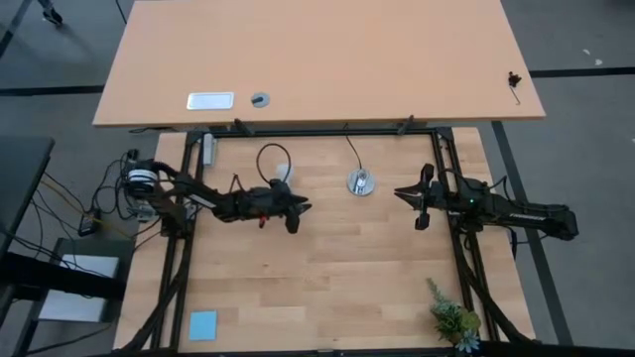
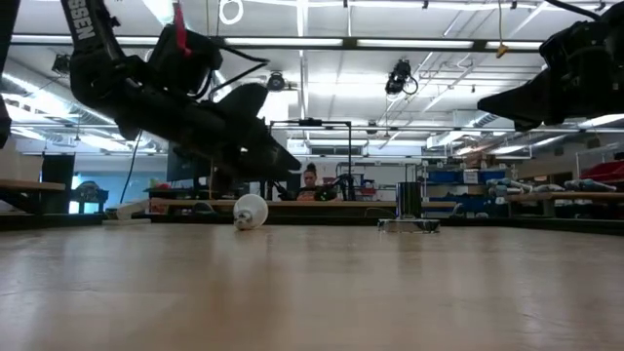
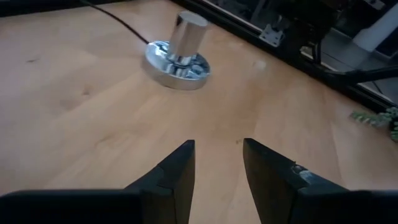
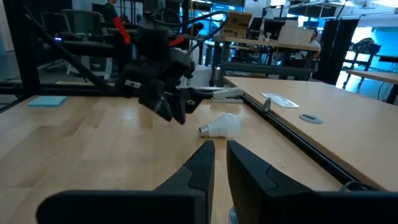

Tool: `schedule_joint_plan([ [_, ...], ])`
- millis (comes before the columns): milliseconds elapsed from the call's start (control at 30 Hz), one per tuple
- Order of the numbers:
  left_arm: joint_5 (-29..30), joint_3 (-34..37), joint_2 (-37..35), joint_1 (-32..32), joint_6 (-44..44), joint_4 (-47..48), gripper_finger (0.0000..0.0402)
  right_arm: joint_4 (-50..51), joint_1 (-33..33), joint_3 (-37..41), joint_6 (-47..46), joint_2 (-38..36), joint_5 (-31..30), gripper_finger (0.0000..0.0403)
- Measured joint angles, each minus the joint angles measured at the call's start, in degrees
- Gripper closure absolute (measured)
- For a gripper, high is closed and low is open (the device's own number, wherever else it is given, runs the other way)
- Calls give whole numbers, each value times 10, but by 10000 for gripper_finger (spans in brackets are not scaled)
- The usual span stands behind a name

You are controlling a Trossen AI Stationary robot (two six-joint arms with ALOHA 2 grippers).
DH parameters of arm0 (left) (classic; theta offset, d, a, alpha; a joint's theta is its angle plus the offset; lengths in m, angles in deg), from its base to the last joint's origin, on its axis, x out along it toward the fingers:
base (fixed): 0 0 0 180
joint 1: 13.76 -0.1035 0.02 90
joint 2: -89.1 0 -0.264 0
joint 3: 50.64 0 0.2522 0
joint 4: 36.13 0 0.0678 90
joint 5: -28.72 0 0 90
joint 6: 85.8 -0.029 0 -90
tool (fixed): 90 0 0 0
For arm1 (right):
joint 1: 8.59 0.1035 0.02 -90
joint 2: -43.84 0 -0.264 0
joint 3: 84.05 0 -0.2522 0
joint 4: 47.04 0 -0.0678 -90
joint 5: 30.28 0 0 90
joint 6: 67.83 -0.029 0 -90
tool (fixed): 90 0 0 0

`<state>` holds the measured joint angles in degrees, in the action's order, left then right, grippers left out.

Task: Screw lightbulb
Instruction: Insert the white lightbulb into the silver lamp

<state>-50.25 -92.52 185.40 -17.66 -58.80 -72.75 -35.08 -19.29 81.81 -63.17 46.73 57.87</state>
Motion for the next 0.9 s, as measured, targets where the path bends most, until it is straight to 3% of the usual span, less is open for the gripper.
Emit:
schedule_joint_plan([
  [167,2,-42,58,4,0,3,259,0,0,0,0,0,0,351],
  [333,61,-59,101,3,0,8,259,0,0,0,0,0,0,351],
  [500,148,-57,102,3,3,53,259,0,0,0,0,0,0,351],
  [700,210,-57,102,3,21,121,259,0,0,0,0,0,0,351],
  [900,235,-58,102,5,22,158,259,-1,0,0,0,0,0,351],
])
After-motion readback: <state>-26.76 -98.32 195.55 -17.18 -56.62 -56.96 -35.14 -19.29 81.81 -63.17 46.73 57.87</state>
